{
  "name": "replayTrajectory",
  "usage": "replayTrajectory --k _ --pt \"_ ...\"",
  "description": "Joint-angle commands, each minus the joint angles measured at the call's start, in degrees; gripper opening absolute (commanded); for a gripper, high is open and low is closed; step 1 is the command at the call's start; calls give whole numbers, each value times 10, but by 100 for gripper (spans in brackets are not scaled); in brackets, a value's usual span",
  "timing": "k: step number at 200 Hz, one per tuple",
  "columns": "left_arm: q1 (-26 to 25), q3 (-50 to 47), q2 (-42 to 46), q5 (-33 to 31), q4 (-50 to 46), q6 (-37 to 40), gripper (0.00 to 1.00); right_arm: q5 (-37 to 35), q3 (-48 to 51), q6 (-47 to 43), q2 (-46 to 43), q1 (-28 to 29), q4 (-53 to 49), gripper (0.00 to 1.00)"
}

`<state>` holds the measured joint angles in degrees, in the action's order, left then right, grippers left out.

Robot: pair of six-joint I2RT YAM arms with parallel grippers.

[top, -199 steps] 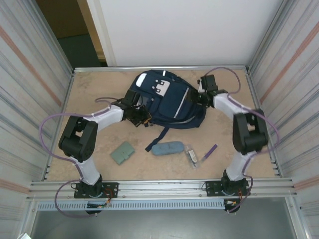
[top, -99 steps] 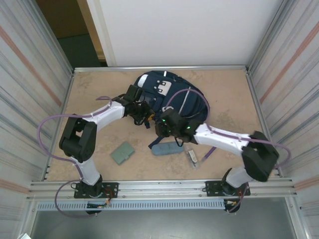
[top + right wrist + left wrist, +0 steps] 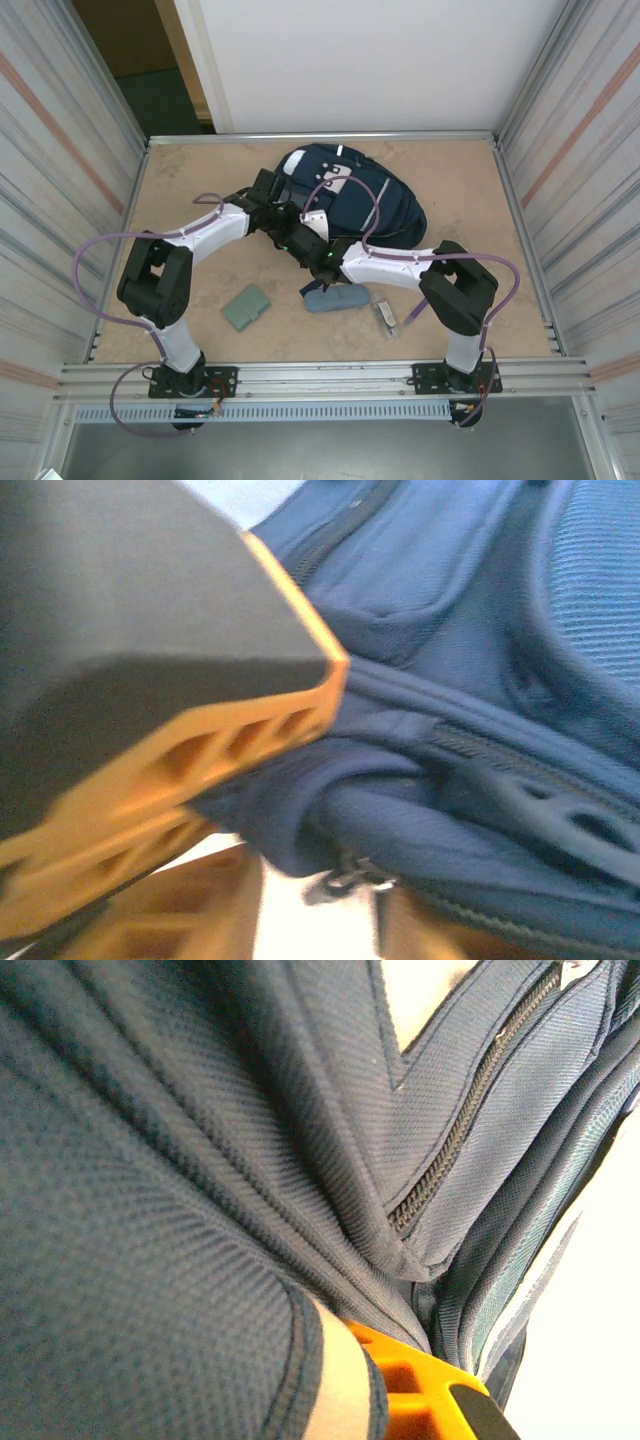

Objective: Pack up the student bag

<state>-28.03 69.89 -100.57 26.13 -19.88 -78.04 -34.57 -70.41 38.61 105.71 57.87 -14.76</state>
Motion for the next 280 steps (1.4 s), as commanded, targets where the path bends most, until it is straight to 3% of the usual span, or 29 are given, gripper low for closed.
replayTrajectory --k 1,22,46,70,93,127,157,184,205,234,260,280 --pt "-16 2 46 77 1 3 4 -83 -19 -2 10 -6 3 18" --pt "-7 -2 46 64 -5 12 4 -99 -7 12 -8 -8 -13 0" --pt "12 -12 50 23 -14 32 4 -49 12 35 -40 -25 -49 0" --pt "41 2 32 -6 -37 96 3 151 33 42 -89 -72 -100 0" --pt "66 8 11 -31 -47 149 3 259 83 37 -150 -118 -138 0" --pt "101 -5 -5 -45 -40 187 4 341 149 15 -242 -205 -200 0" --pt "124 -7 -18 -27 -28 216 4 366 192 -29 -301 -273 -223 0" --pt "153 24 -49 5 -30 265 9 465 198 -82 -304 -304 -204 0" --pt "180 70 -97 42 0 297 16 543 185 -74 -270 -278 -155 0" --pt "216 164 -146 95 -57 331 42 537 129 -28 -192 -215 -70 0" --pt "212 60 -30 45 -87 319 65 507 51 -19 -112 -171 -24 0" --pt "191 -48 55 19 -82 284 70 507 8 -23 -64 -151 -1 0"
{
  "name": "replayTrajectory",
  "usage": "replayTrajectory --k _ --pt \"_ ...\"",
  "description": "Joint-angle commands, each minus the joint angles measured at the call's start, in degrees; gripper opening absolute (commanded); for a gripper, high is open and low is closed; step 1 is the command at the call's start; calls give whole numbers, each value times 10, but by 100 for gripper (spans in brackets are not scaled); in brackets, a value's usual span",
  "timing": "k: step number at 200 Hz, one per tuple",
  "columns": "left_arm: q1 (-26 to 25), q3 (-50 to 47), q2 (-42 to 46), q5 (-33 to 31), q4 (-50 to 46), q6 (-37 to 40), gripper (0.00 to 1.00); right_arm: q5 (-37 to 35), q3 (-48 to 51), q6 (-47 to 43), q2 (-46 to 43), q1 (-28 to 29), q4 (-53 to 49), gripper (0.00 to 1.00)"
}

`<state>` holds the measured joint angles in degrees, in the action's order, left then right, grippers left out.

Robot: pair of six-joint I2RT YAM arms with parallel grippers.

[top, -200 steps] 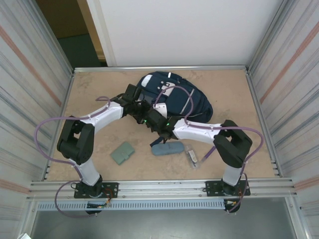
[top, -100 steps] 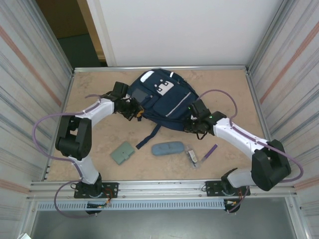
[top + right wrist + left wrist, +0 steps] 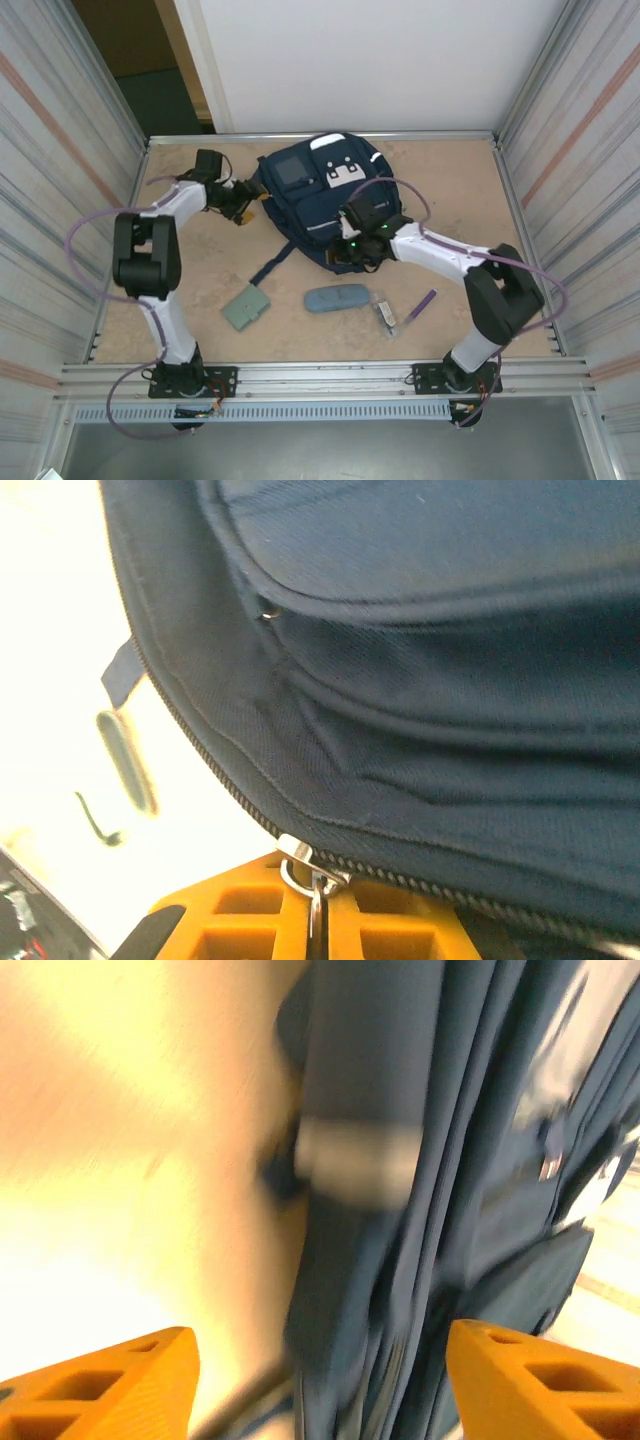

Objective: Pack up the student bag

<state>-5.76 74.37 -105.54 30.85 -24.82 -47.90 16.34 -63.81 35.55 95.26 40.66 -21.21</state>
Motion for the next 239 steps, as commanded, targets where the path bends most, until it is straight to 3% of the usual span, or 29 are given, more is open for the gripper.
replayTrajectory --k 1,34,59,80,92,109,147,165,182,209,223,239 --pt "-34 -98 107 -29 -31 -20 70 -1 -61 8 43 22 64 0" --pt "-108 -139 122 -35 40 -75 73 43 -104 7 106 52 96 0" --pt "-121 -121 91 -65 51 -86 68 44 -113 15 122 76 111 0" --pt "-120 -120 71 -102 53 -88 51 41 -110 23 122 81 103 0" --pt "-115 -121 63 -106 56 -82 25 30 -103 22 113 76 87 0" --pt "-103 -122 61 -99 57 -60 0 29 -78 9 89 53 48 0" --pt "-43 -53 21 -67 9 62 0 5 28 -60 0 -60 -59 0" --pt "-16 16 -42 4 -14 112 0 8 68 -88 -23 -107 -81 0" --pt "-4 83 -102 64 -20 122 0 23 71 -98 -21 -106 -77 0" --pt "0 139 -114 36 -48 121 30 33 22 -61 13 -59 -33 0" --pt "0 103 -65 0 -54 97 43 23 -27 -46 39 -28 -17 0" --pt "-2 24 11 -30 -74 56 50 16 -79 -34 67 5 6 0"
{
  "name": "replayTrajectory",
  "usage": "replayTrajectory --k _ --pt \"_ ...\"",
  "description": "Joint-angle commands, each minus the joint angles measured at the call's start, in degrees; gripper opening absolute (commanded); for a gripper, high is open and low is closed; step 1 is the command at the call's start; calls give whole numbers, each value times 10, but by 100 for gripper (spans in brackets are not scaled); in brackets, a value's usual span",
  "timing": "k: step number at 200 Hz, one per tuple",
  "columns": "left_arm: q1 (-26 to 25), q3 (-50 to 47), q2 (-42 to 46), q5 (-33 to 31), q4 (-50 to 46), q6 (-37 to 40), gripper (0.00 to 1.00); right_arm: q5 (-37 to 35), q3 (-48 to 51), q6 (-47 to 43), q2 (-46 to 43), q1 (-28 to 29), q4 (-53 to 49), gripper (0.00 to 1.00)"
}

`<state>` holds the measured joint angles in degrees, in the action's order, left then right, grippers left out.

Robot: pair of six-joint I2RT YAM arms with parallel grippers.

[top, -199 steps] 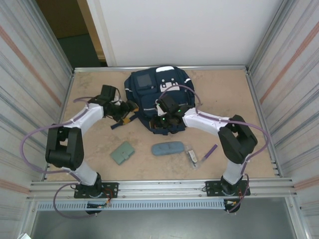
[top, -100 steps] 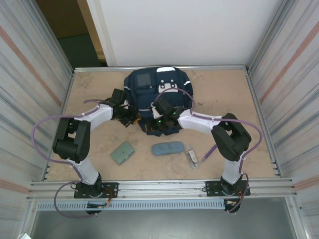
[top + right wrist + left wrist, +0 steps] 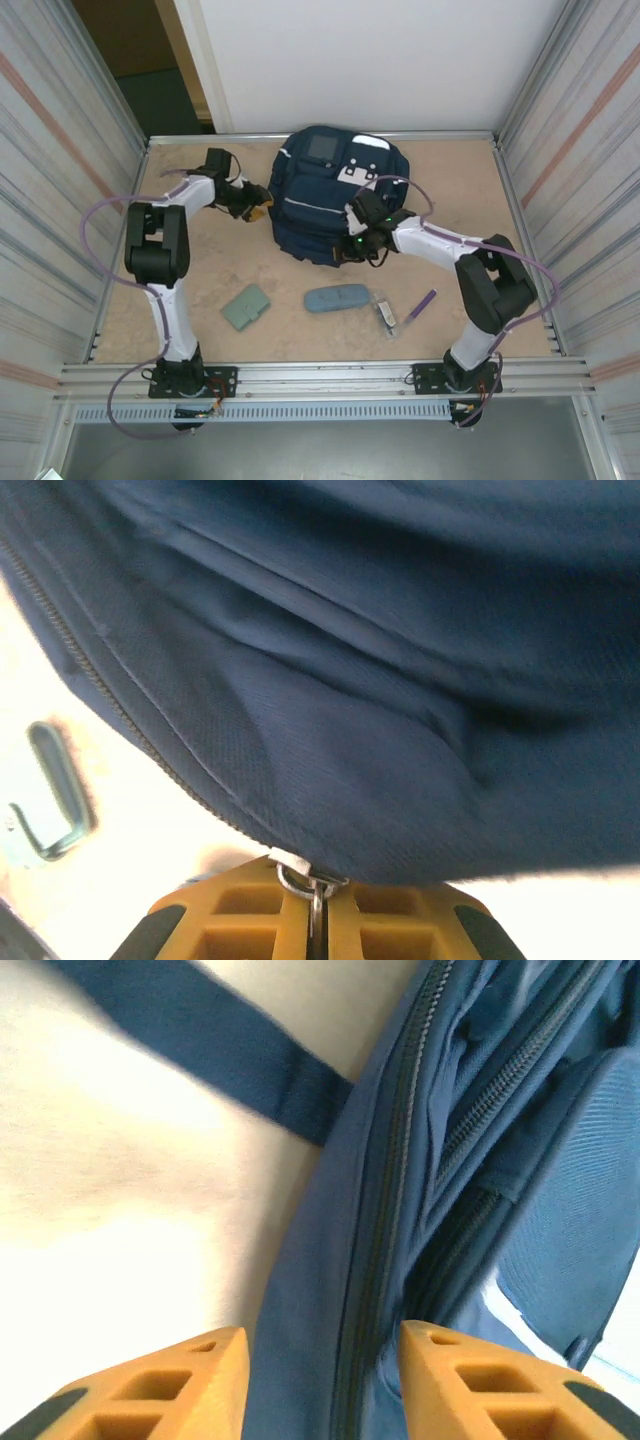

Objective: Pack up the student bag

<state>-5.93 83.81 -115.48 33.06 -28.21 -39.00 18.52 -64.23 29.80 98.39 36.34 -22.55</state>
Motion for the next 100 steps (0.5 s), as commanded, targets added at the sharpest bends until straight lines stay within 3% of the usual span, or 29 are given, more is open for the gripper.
replayTrajectory --k 1,19,38,60,100 --pt "-1 -71 117 -53 -40 -35 50 -6 -78 24 38 50 21 0" --pt "-28 -163 201 -76 -39 -65 56 -4 -123 29 69 74 37 0" --pt "-77 -198 232 -81 -32 -94 59 8 -150 32 92 85 45 0" --pt "-111 -193 214 -99 -28 -116 62 26 -151 39 106 95 65 0" --pt "-113 -155 156 -164 -19 -135 61 38 -145 51 112 121 85 0"
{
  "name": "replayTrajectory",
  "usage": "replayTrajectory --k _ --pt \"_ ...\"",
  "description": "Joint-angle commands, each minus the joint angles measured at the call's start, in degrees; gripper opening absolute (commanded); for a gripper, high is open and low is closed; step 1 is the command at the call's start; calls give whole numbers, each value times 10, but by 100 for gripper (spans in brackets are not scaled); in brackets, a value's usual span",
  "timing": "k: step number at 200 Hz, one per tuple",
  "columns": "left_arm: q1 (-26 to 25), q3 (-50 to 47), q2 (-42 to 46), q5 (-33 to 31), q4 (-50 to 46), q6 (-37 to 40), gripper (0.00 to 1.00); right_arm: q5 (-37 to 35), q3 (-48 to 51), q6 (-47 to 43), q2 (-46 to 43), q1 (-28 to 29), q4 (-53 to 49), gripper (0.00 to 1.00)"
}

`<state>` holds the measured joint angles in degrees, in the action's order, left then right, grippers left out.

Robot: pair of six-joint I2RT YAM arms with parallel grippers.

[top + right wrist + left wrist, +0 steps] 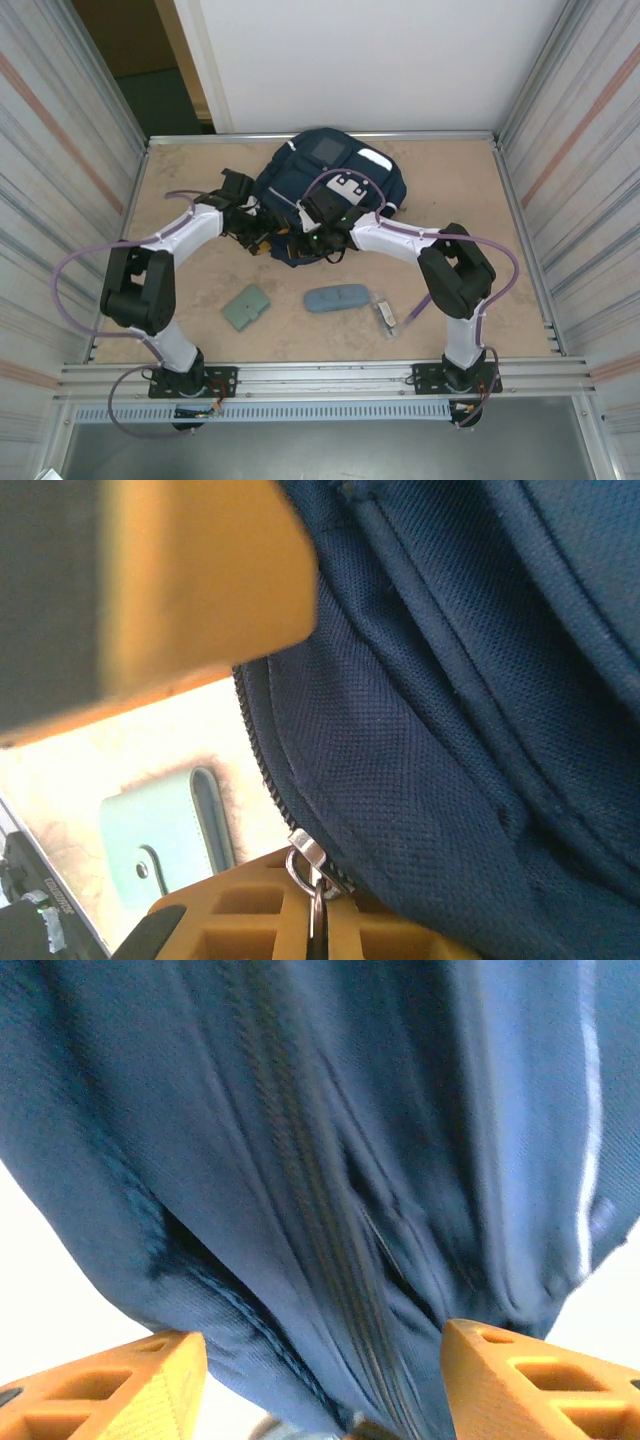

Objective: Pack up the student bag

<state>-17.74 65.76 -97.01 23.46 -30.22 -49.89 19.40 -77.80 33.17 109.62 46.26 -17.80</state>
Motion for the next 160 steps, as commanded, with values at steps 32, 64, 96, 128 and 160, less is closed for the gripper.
replayTrajectory --k 32,64,96,128,160 --pt "9 17 -48 -103 24 -14 28 18 8 3 -17 10 6 0" --pt "32 37 -57 -71 1 53 0 34 60 -84 -50 -71 -87 0" --pt "39 55 -62 -13 -29 102 0 -112 110 -198 -67 -167 -167 0" --pt "37 46 -57 51 -31 127 0 -178 119 -191 -30 -256 -146 2" --pt "38 18 -27 40 -53 160 0 -175 116 -182 -21 -273 -123 10"
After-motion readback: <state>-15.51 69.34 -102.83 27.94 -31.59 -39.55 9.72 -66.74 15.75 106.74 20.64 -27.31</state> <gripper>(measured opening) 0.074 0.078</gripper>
